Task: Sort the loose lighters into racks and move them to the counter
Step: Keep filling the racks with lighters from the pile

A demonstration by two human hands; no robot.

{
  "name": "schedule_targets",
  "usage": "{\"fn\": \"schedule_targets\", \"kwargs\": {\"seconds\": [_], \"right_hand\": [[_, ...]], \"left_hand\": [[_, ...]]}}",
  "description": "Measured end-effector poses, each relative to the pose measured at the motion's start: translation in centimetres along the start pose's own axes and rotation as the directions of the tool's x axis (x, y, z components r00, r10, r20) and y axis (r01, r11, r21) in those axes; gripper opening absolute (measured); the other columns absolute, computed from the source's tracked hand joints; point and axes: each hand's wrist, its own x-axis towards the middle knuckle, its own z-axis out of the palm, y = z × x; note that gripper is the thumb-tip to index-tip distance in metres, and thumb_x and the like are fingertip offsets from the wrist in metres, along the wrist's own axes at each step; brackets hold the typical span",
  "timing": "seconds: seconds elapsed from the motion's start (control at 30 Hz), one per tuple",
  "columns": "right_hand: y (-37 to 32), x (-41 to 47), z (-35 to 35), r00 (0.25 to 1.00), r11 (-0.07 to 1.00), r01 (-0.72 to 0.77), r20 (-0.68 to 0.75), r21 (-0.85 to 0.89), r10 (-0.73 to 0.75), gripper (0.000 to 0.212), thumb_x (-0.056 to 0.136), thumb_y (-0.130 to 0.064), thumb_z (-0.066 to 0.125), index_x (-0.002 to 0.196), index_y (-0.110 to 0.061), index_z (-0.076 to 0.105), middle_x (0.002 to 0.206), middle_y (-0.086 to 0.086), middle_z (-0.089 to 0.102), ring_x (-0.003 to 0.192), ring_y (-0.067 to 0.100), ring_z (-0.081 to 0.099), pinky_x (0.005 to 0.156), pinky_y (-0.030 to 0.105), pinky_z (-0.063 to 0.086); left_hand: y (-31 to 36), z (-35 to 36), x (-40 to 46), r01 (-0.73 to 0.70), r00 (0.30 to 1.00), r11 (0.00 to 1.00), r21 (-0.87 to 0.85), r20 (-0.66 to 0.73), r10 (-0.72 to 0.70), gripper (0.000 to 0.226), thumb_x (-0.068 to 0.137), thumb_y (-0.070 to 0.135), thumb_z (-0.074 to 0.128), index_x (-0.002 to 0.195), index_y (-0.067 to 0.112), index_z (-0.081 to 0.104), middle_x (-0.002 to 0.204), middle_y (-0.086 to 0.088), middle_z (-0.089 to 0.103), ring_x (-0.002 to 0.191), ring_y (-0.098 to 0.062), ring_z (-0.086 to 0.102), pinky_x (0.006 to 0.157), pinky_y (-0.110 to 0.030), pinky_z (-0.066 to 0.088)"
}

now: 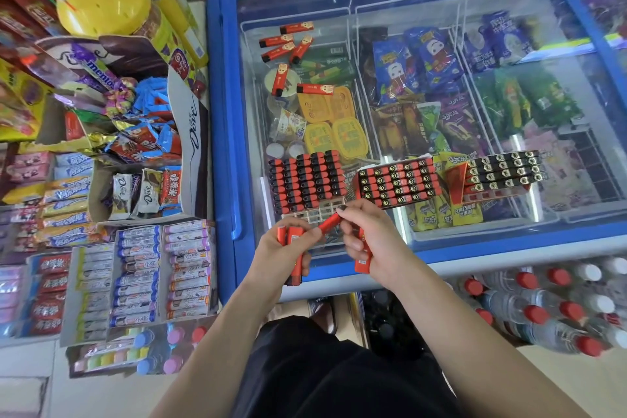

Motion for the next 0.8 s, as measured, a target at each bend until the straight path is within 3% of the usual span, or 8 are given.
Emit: {"fn": "schedule_targets", "kwargs": {"seconds": [0.17,0.33,0.53,0.8], "right_hand": [[0.0,0.0,0.1,0.998,0.999,-0.034,0.046,0.000,0.034,0.008,0.104,-0.014,0.055,0.100,-0.008,0.057,0.071,0.008,0.057,0.041,0.009,0.034,0.036,0.021,0.020],[0.2,0.2,0.1,1.000,1.000,0.022,-0.022,-0.006,-0.022,0.018,0.102,-0.007,0.057,0.085,-0.010,0.056,0.070,0.012,0.060,0.041,0.012,0.037,0.035,0.021,0.022],[1.0,1.0,1.0,0.958,0.922,0.194,-0.139,-0.334,-0.251,0.006,0.102,-0.008,0.057,0.097,-0.006,0.059,0.076,0.011,0.069,0.039,0.014,0.036,0.039,0.023,0.027],[2.1,2.5,2.2,0.953,0.919,0.103,-0.226,-0.380,-0.200,0.008,0.101,-0.022,0.062,0.108,-0.018,0.062,0.087,0.007,0.078,0.042,0.011,0.045,0.041,0.025,0.033]], "left_hand": [[-0.3,-0.3,0.4,0.002,0.999,0.998,0.069,-0.044,0.001,0.010,0.094,0.020,0.076,0.097,0.016,0.067,0.059,-0.003,0.062,0.050,-0.018,0.051,0.047,-0.026,0.041],[-0.3,0.0,0.6,-0.001,0.986,0.998,0.067,-0.164,0.012,0.014,0.096,0.019,0.074,0.102,0.010,0.067,0.055,0.002,0.062,0.046,-0.016,0.051,0.041,-0.023,0.040],[-0.3,0.0,1.2,0.048,0.968,0.998,0.033,-0.250,-0.038,0.024,0.093,0.027,0.078,0.105,0.011,0.065,0.054,0.005,0.061,0.046,-0.016,0.053,0.042,-0.023,0.043],[0.9,1.0,1.0,0.040,0.959,0.999,-0.009,-0.280,-0.041,0.028,0.092,0.043,0.076,0.094,0.017,0.066,0.055,0.002,0.060,0.052,-0.018,0.054,0.046,-0.027,0.045]]}}
